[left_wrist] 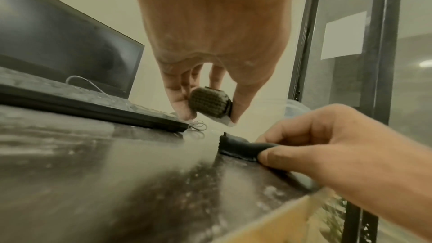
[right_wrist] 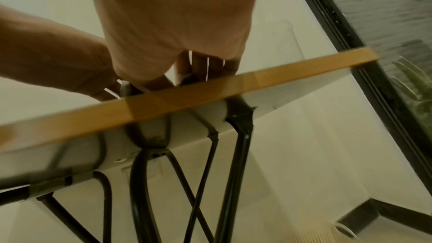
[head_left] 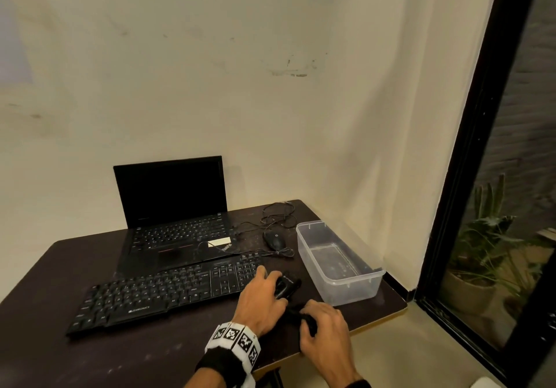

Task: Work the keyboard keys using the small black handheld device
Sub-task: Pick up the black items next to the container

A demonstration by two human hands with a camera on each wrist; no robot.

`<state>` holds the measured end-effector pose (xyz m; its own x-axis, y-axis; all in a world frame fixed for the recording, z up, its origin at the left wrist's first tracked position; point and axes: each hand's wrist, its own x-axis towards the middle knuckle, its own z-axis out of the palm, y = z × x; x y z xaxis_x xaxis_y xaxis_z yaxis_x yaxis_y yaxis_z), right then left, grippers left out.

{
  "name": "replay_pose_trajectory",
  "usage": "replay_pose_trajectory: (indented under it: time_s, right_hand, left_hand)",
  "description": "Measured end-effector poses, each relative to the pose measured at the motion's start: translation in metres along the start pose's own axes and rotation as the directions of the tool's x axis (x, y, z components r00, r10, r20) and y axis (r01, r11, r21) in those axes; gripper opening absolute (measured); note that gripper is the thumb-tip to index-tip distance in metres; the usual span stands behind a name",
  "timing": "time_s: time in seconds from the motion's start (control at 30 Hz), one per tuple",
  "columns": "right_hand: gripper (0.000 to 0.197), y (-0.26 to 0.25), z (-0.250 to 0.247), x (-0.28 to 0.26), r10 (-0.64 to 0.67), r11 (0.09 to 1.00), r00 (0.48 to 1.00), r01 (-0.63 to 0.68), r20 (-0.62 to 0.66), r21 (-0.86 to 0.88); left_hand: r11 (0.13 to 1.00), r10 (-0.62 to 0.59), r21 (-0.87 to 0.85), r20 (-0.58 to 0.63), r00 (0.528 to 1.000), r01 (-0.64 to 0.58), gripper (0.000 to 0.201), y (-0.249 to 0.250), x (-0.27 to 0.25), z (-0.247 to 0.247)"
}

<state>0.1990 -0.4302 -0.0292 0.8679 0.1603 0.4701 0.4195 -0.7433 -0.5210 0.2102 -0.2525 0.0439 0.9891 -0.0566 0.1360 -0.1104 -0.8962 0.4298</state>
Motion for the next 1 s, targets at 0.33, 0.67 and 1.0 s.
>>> replay_pose_trajectory:
  time_s: [0.33,0.67,1.0]
  right_hand:
    - [0.058,-0.028,-0.041,0.0,0.097,0.989,0.915,-0.044,0.392,-0.143]
    - [0.021,-0.032,-0.064,-0.004,0.189,0.982,0.94,-0.183,0.283,-0.049]
    - [0.018,0.012,-0.157,0.097,0.221,0.975,0.972,-0.22,-0.085,0.015]
  left_hand:
    - [0.987,-0.126,0.133,0.331,0.935,0.086,0.108,-0.004,-0.05,-0.001]
    - [0.99,-0.099,-0.057,0.361,0.927,0.128,0.093,-0.008,-0.041,-0.005]
    - [0.994,0.065,-0.095,0.041,0.997,-0.061,0.092,0.092,0.041,-0.041]
